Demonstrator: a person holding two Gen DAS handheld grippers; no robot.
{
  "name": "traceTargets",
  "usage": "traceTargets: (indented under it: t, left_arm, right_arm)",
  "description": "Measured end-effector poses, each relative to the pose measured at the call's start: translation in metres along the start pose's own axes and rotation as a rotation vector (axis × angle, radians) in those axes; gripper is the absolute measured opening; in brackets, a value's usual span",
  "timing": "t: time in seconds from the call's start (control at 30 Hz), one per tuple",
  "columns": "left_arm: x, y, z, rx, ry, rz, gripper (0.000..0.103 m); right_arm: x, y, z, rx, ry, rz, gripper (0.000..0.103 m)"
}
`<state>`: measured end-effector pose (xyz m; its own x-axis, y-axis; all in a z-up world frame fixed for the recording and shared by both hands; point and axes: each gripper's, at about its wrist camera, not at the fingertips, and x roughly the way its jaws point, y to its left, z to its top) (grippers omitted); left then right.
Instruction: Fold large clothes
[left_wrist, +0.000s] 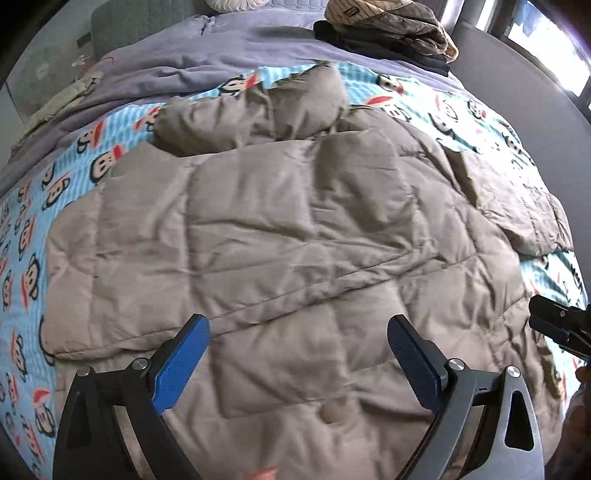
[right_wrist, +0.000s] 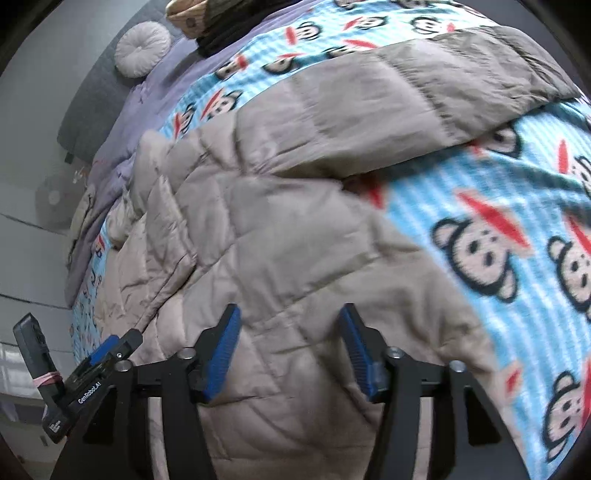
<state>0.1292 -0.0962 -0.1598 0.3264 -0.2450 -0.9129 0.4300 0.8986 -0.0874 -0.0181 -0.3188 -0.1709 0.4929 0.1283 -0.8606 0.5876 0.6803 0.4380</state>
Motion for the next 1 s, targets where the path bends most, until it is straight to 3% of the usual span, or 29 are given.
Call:
traceTargets:
  t: [0.2,0.23,0.27,0.33,0.6,0.73,1.0]
  left_arm:
    - [-0.001,-0.032,0.009,0.039,-0.027,0.058,0.103]
    - [-0.001,-0.037,0.01,0.047,-0.032,0.076,0.103]
    - [0.0,-0.042,0.013,0.054,-0.033,0.092,0.103]
    - [0.0,-0.048,0.016,0.063,-0.032,0.101,0.103]
    - [0.021,-0.077,0.021,0.075,0.047,0.071,0.103]
    - [0.023,-0.09,0.019,0.077,0.046,0.069,0.103]
    - [0.021,-0.095,0.022,0.05,0.029,0.072,0.103]
  right_arm:
    - [-0.019,-0.047,0.025,0.072,-0.046,0.003,0.07]
    - [-0.024,-0.057,0.032,0.093,-0.069,0.008,0.076]
    - [-0.028,-0.066,0.037,0.111,-0.088,0.008,0.09]
    - [-0.035,-0.088,0.05,0.159,-0.137,0.013,0.103]
    - [-0.048,-0.191,0.113,0.44,-0.198,0.129,0.103]
    - [-0.048,-0.233,0.144,0.551,-0.253,0.199,0.103]
    - [-0.034,-0.272,0.18,0.727,-0.289,0.366,0.102]
